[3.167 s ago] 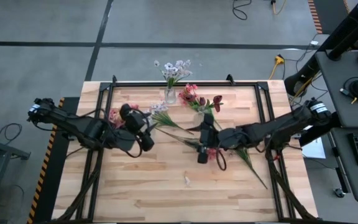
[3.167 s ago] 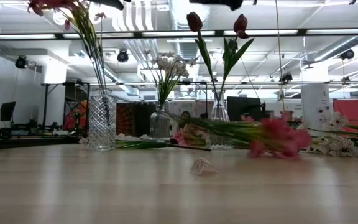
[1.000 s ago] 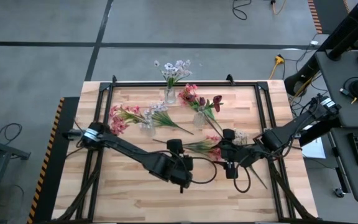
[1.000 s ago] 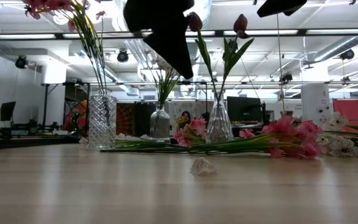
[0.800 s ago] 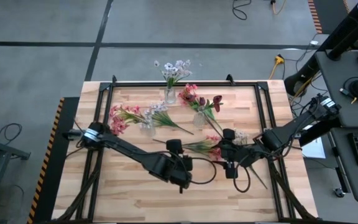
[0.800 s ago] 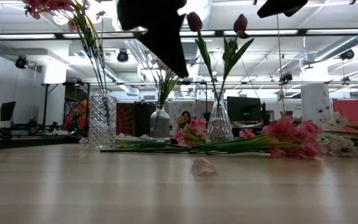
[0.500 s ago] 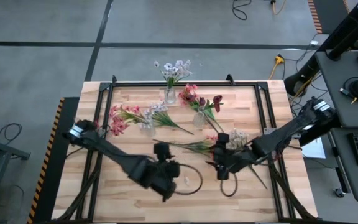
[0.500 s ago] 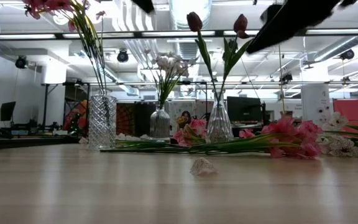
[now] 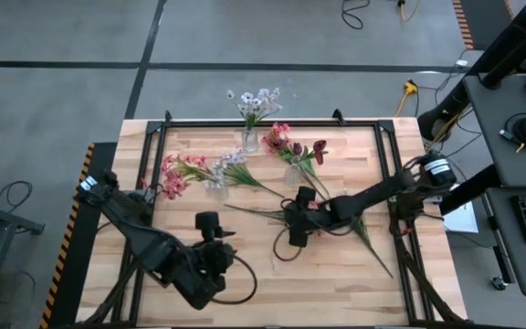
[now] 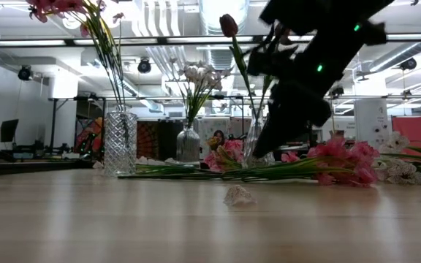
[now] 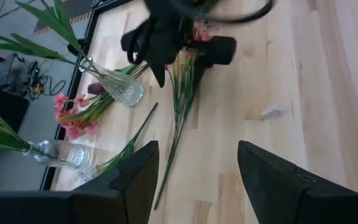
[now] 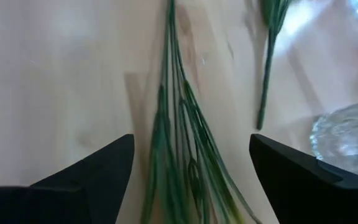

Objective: Sort flowers into vase by color
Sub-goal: Put the left pink flower into the bottom left transparent vase

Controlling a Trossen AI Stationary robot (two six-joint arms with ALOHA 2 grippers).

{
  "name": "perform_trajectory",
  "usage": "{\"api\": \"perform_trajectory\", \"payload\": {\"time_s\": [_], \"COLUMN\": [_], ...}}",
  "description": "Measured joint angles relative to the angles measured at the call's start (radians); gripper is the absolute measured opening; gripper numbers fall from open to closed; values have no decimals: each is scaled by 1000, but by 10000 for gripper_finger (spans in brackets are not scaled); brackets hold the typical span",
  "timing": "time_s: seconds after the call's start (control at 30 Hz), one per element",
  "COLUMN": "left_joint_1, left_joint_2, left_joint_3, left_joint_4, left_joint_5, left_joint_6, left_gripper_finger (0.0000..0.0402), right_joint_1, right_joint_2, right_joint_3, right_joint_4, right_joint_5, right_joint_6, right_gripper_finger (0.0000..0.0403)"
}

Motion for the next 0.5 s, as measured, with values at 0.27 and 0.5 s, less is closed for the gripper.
{"api": "perform_trajectory", "payload": {"time_s": [0.27, 0.5], "left_joint_1": [-22, -27], "left_joint_2": [-47, -87], "left_joint_3": [0, 0], "left_joint_4": [-133, -162], "left_joint_5": [-85, -105], "left_joint_6": [-94, -82], "left_gripper_finger": [201, 201], "right_joint_1": [-61, -85], "right_joint_2": [88, 118], "right_joint_3": [0, 4], "right_joint_4": [55, 65], "right_joint_5": [-109, -167], "right_joint_6": [-33, -34], "right_gripper_finger": [292, 254]}}
